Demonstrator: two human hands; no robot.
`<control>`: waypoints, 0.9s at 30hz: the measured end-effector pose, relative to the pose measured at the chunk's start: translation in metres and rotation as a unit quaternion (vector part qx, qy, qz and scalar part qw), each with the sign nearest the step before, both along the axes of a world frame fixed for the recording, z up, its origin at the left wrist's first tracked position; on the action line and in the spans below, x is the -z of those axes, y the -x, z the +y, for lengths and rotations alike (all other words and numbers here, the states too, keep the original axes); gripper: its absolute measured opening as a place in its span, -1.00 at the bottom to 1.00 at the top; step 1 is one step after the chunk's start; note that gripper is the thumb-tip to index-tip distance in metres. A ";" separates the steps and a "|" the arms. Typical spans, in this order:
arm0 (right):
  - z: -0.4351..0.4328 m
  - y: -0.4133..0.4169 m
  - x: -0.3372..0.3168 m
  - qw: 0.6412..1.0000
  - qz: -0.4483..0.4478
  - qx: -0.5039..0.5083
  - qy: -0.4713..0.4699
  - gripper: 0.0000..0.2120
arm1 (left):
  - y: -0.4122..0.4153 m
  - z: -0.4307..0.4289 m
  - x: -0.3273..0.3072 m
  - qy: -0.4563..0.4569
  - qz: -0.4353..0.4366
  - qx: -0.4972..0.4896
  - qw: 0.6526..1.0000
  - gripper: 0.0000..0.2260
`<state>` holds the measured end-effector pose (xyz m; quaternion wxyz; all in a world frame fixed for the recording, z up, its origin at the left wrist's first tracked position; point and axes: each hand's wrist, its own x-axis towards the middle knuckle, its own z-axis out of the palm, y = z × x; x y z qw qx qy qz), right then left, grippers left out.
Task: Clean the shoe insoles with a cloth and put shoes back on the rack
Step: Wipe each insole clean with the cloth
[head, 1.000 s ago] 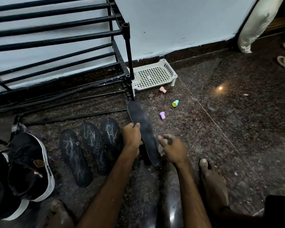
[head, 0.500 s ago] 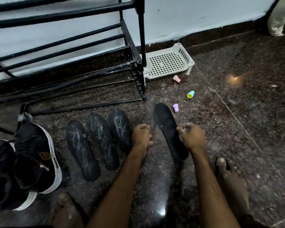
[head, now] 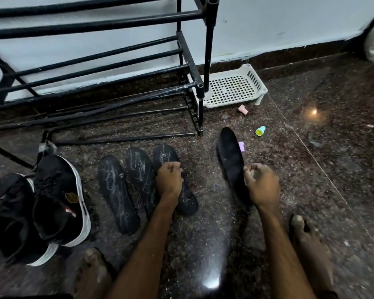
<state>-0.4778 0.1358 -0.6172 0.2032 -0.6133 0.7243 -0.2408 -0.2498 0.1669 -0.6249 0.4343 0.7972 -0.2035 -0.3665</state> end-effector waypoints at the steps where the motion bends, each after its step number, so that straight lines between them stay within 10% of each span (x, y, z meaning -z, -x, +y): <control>1: 0.001 0.000 -0.001 1.000 -0.006 0.001 0.001 -0.79 | 0.004 0.001 -0.001 0.004 0.014 0.018 1.000 -0.87; 12: -0.020 -0.006 0.010 0.992 0.002 0.040 -0.116 -0.80 | -0.027 0.024 0.005 -0.085 -0.077 -0.077 0.990 -0.89; 27: 0.002 -0.015 -0.002 0.997 -0.037 0.049 -0.046 -0.78 | -0.015 0.028 0.002 -0.221 -0.232 0.120 0.940 -0.55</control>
